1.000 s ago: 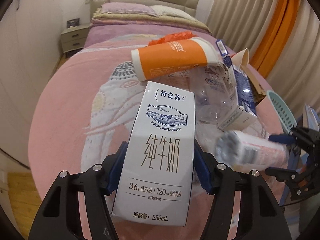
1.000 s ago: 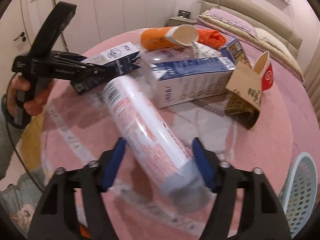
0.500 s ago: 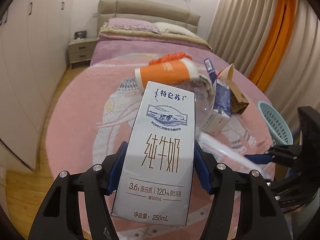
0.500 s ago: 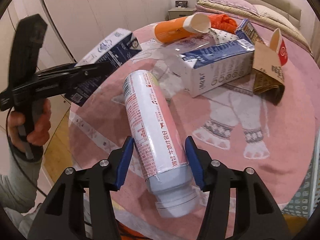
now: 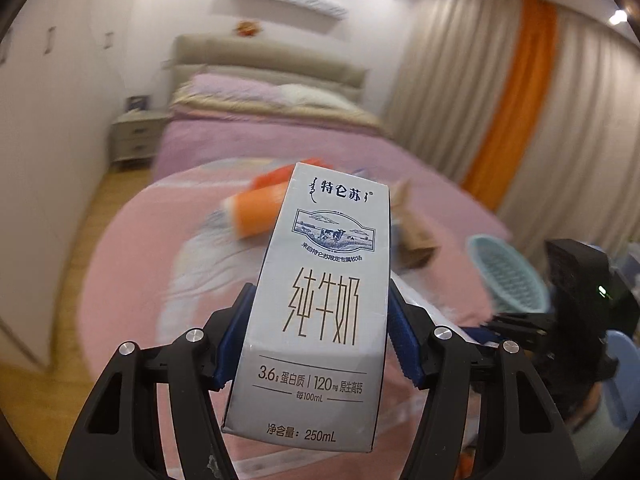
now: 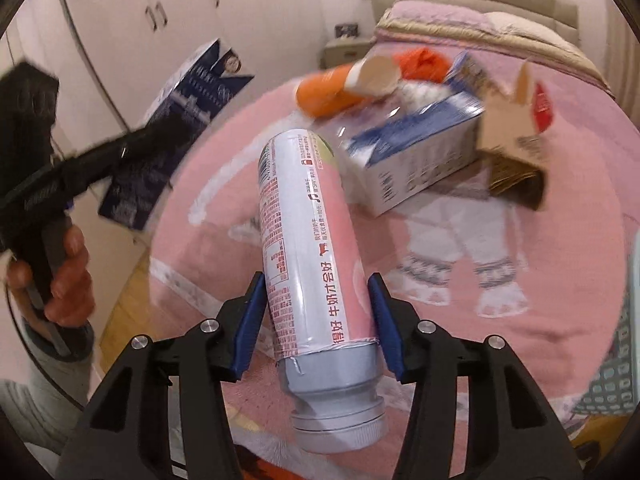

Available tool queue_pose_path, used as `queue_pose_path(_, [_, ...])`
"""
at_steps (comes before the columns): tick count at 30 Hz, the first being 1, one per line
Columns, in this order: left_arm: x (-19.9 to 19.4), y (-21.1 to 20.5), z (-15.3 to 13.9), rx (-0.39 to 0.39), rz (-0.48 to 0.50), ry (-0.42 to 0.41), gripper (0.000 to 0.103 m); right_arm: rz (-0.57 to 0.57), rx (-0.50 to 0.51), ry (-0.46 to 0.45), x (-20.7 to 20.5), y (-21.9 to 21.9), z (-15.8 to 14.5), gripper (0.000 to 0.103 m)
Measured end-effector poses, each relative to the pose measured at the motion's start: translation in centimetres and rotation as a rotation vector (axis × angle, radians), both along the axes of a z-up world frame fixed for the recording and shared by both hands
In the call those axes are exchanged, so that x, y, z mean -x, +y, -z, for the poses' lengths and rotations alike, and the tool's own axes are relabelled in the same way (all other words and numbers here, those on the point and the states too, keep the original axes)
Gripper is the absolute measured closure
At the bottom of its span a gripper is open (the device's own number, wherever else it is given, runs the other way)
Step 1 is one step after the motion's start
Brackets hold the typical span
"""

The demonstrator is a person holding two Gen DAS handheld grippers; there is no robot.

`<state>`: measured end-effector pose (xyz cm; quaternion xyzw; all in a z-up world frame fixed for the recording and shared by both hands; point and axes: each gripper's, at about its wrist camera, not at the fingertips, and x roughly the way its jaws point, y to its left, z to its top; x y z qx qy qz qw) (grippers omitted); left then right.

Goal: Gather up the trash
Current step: 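Carry the milk carton and spray can to the blue basket and release both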

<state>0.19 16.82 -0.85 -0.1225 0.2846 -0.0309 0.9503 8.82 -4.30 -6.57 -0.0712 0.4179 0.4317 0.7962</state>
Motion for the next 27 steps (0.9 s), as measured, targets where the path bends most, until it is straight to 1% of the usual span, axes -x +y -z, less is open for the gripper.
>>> queue_pose_path(3, [-1.0, -2.1, -1.1, -0.019, 0.05, -0.025, 0.042, 0.069, -0.041, -0.033, -0.6, -2.7, -1.8, 0.055])
queue_pose_path(5, [-2.0, -3.5, -1.6, -0.016, 0.087, -0.038, 0.042, 0.127, -0.068, -0.041, -1.4, -4.9, -2.7, 0.055])
queue_pose_path(7, [-3.3, -5.5, -2.3, -0.01, 0.136, -0.057, 0.042, 0.177, -0.082, -0.043, -2.1, -6.5, -3.2, 0.055])
queue_pose_path(10, [-4.9, -8.2, -2.9, -0.018, 0.192, -0.083, 0.042, 0.27, -0.122, -0.023, -3.9, -10.2, -3.7, 0.055])
queue_pose_path(14, [-8.5, -12.1, -3.4, -0.023, 0.253, -0.091, 0.042, 0.42, -0.147, -0.038, -5.8, -15.5, -4.7, 0.055])
queue_pose_path(18, [-12.1, -15.4, -3.4, 0.003, 0.317, -0.074, 0.042, 0.546, -0.151, -0.04, -7.5, -20.0, -4.5, 0.055])
queue_pose_path(22, [-16.1, -19.4, -3.0, 0.0, 0.384, -0.059, 0.042, 0.697, -0.103, -0.046, -9.5, -24.3, -3.8, 0.055])
queue_pose_path(26, [-19.4, -23.3, -1.7, -0.016, 0.434, -0.023, 0.042, 0.807, -0.098, -0.005, -11.8, -27.7, -2.5, 0.055])
queue_pose_path(27, [-19.6, -24.0, -1.3, -0.016, 0.44, -0.015, 0.042, 0.84, -0.089, 0.004, -12.3, -28.5, -1.9, 0.055])
